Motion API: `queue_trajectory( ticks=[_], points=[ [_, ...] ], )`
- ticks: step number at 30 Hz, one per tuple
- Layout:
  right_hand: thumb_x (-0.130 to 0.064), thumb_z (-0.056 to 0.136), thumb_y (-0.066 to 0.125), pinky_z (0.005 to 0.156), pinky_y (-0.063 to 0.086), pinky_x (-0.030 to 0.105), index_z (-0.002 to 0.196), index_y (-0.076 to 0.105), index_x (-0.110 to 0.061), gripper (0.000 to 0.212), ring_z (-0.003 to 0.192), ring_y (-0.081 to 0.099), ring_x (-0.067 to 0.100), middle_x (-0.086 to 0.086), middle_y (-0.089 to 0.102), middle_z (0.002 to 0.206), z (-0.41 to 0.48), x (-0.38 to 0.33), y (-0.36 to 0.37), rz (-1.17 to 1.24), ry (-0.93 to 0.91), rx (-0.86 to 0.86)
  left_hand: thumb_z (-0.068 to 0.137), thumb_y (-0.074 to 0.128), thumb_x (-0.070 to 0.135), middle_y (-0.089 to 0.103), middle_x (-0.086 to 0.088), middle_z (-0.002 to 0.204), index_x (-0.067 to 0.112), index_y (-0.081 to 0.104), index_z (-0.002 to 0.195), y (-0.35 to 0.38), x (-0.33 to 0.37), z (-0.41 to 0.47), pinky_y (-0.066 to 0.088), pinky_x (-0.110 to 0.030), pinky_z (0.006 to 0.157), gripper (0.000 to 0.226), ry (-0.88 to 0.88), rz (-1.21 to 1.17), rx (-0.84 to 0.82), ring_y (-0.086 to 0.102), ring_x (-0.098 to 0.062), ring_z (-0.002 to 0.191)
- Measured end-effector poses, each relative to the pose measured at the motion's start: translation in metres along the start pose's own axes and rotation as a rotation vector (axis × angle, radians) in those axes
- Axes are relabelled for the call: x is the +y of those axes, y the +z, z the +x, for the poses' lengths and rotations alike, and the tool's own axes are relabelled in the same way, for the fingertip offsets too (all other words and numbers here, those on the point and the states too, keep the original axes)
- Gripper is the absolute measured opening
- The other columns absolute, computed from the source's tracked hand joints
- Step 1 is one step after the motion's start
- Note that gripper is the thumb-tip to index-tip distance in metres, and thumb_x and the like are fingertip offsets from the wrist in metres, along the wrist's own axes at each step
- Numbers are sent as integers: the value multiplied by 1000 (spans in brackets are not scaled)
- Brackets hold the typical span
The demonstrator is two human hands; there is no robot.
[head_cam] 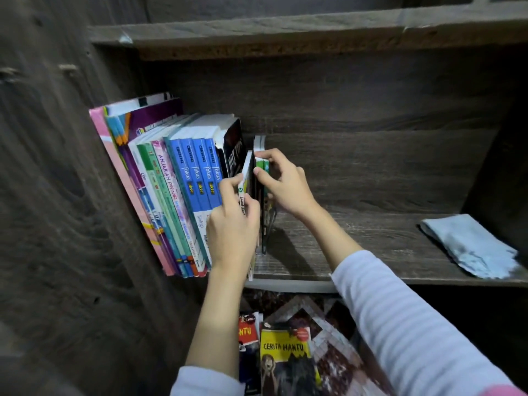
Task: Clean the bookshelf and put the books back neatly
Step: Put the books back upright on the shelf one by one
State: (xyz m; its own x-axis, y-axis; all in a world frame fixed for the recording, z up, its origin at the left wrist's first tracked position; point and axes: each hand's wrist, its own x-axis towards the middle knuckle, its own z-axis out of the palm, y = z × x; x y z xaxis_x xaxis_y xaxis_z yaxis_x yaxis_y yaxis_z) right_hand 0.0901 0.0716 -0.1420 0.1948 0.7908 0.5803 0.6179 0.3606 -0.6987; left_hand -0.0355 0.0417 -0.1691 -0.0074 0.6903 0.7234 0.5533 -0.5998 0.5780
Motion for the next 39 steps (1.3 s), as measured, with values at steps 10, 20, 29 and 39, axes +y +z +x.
queue_trajectory(
  ticks=[10, 20, 29, 39],
  points=[
    [-19, 89, 63, 100, 25, 13, 146, 26, -21, 68, 133, 40, 17, 1, 40, 148, -56, 50, 34, 16, 129, -206, 96, 48, 18, 64, -22, 104, 12, 39, 141, -4, 4, -23, 45, -39, 77, 46, -241, 86, -155, 61, -36, 93],
    [-26, 87, 61, 99, 46, 42, 142, 15, -50, 75, 111, 60, 29, 15, 62, 122, -79, 83, 68, -84, 368, -251, 84, 60, 14, 64, -17, 71, 13, 63, 97, -32, -8, -13, 47, -31, 60, 13, -274, -80, -208, 48, -23, 46],
    [-18, 93, 53, 77, 43, 36, 146, 18, -31, 65, 95, 60, 35, 13, 60, 91, -74, 75, 70, -149, 325, -222, 82, 66, 8, 67, 21, 75, 37, 65, 76, -56, -9, 0, 55, -32, 76, 29, -335, -262, -295, 66, -16, 82],
    [-26, 92, 57, 83, 45, 37, 142, 18, -34, 64, 100, 60, 36, 18, 63, 107, -67, 72, 70, -176, 378, -281, 81, 66, 3, 71, 15, 75, 35, 65, 72, -96, 6, 11, 55, -27, 51, 34, -294, -330, -365, 69, -15, 63]
  ],
)
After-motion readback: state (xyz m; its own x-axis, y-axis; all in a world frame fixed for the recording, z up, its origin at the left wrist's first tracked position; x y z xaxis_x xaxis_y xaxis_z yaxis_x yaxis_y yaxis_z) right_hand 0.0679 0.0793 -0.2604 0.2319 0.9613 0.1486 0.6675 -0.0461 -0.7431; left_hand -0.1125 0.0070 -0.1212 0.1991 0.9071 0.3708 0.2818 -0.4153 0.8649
